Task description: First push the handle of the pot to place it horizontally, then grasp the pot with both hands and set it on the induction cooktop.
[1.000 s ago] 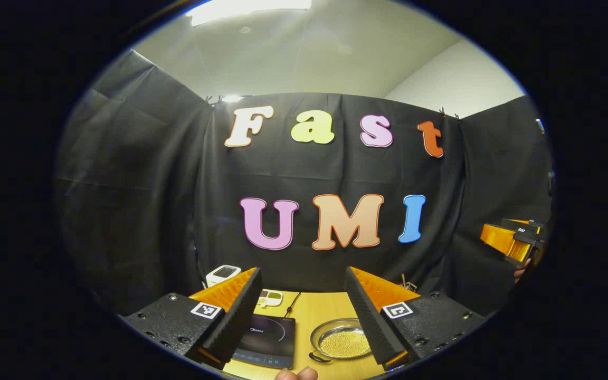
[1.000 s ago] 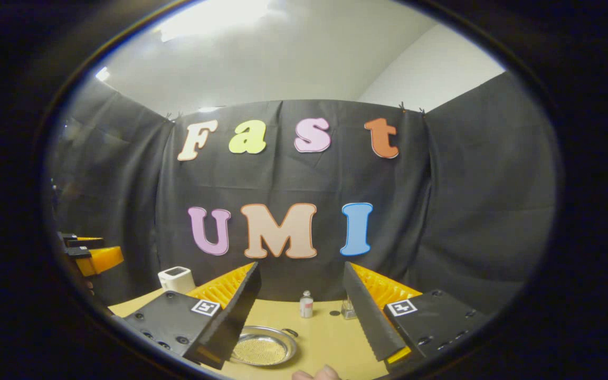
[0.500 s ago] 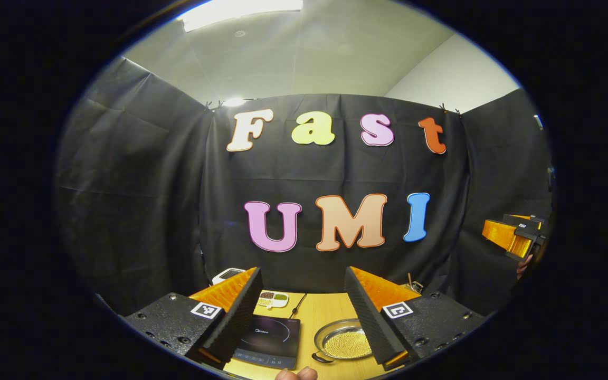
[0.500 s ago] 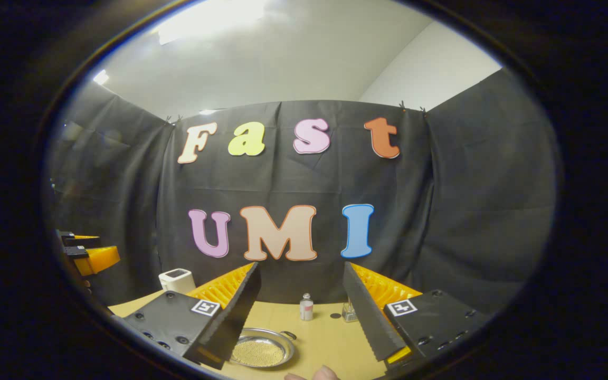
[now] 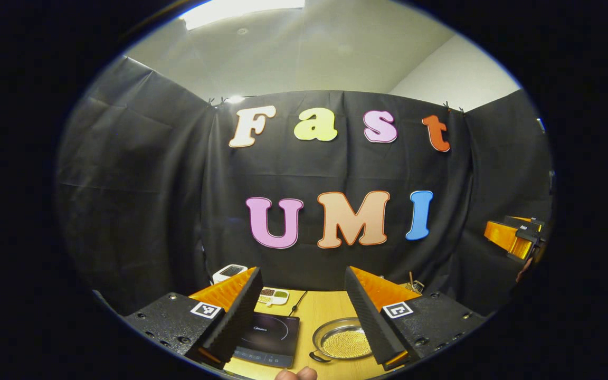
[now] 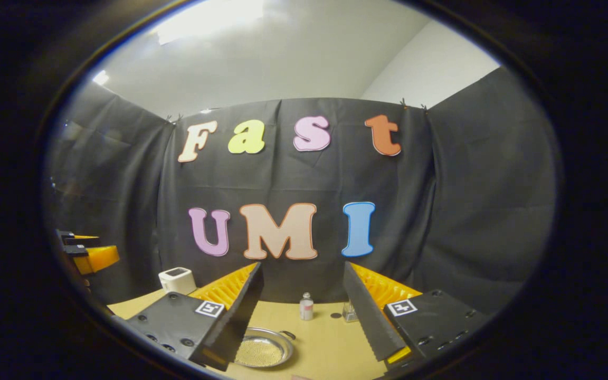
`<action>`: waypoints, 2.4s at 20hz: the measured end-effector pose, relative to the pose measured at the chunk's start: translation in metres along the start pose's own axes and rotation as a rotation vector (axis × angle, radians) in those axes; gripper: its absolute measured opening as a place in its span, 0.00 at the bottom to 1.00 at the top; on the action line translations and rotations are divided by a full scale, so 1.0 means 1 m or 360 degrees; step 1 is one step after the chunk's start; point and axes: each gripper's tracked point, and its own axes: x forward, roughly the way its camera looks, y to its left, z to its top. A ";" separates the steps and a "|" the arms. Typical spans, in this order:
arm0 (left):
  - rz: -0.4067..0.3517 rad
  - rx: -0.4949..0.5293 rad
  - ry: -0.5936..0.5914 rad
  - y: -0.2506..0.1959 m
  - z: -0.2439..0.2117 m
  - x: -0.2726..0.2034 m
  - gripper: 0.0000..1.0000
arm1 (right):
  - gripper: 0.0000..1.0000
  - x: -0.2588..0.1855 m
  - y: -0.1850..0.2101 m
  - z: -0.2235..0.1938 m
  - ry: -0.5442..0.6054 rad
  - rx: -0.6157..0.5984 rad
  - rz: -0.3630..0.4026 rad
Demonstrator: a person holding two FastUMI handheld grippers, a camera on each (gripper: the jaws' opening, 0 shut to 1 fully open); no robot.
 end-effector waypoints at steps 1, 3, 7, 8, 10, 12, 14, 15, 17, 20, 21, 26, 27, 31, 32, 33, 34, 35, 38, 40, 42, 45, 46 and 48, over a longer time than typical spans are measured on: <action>0.0002 0.0000 0.0001 0.000 -0.001 0.001 0.95 | 0.93 -0.001 0.001 -0.001 0.0001 -0.0007 0.0003; 0.0006 0.0005 0.0003 0.000 -0.002 0.001 0.95 | 0.75 0.002 0.003 -0.005 0.0008 -0.0021 0.0014; 0.0022 0.0006 -0.0003 0.002 -0.002 0.002 0.92 | 0.35 0.008 0.009 -0.014 0.0023 -0.0024 0.0029; 0.0029 0.0004 -0.0007 0.004 -0.002 0.002 0.92 | 0.21 0.009 0.015 -0.017 0.0027 0.0000 0.0069; 0.0044 0.0001 -0.0005 0.007 -0.003 0.000 0.92 | 0.20 0.017 0.022 -0.034 0.0061 0.0023 0.0083; 0.0067 0.0007 0.0013 0.012 -0.009 -0.002 0.92 | 0.06 0.011 0.027 -0.042 0.0117 0.0068 0.0132; 0.0093 0.0008 0.0030 0.019 -0.017 -0.006 0.92 | 0.05 0.014 0.040 -0.064 0.0208 0.0080 0.0184; 0.0102 0.0004 0.0033 0.023 -0.020 -0.008 0.95 | 0.05 0.014 0.043 -0.070 0.0234 0.0077 0.0202; 0.0110 -0.0005 0.0054 0.031 -0.030 -0.007 0.92 | 0.01 0.017 0.055 -0.080 0.0277 0.0077 0.0231; 0.0091 -0.0032 0.0058 0.051 -0.040 0.005 0.92 | 0.00 0.026 0.076 -0.086 0.0283 0.0042 0.0232; 0.0080 -0.0031 0.0072 0.060 -0.046 0.012 0.92 | 0.00 0.028 0.082 -0.093 0.0314 0.0037 0.0213; 0.0028 -0.0008 0.0132 0.112 -0.072 0.040 0.95 | 0.05 0.031 0.134 -0.151 0.0520 0.0039 0.0186; 0.0009 0.0003 0.0118 0.122 -0.073 0.046 0.93 | 0.05 0.031 0.147 -0.164 0.0565 0.0053 0.0181; -0.0098 0.0082 0.0098 0.151 -0.086 0.064 0.95 | 0.00 0.023 0.185 -0.232 0.0816 0.0056 0.0138; -0.0122 0.0093 0.0089 0.156 -0.088 0.067 0.95 | 0.01 0.022 0.190 -0.244 0.0856 0.0055 0.0116; -0.0142 0.0098 0.0098 0.163 -0.095 0.072 0.95 | 0.06 0.021 0.196 -0.258 0.0905 0.0064 0.0103; -0.0156 0.0093 0.0111 0.168 -0.101 0.074 0.92 | 0.05 0.020 0.203 -0.270 0.0947 0.0075 0.0094; -0.0167 0.0078 0.0127 0.172 -0.107 0.075 0.93 | 0.05 0.019 0.209 -0.282 0.0989 0.0071 0.0086; -0.0169 0.0045 0.0183 0.183 -0.123 0.084 0.95 | 0.05 0.011 0.224 -0.325 0.1143 0.0075 0.0078; -0.0154 0.0035 0.0213 0.190 -0.132 0.093 0.95 | 0.05 0.004 0.227 -0.354 0.1264 0.0098 0.0064; -0.0133 0.0034 0.0246 0.195 -0.141 0.098 0.95 | 0.05 -0.002 0.228 -0.381 0.1377 0.0126 0.0052; -0.0107 0.0007 0.0280 0.199 -0.149 0.107 0.95 | 0.05 -0.009 0.226 -0.417 0.1503 0.0116 0.0046; -0.0104 0.0001 0.0275 0.199 -0.148 0.110 0.95 | 0.05 -0.011 0.227 -0.426 0.1540 0.0121 0.0049; -0.0083 0.0010 0.0283 0.203 -0.153 0.116 0.95 | 0.05 -0.017 0.224 -0.444 0.1624 0.0105 0.0038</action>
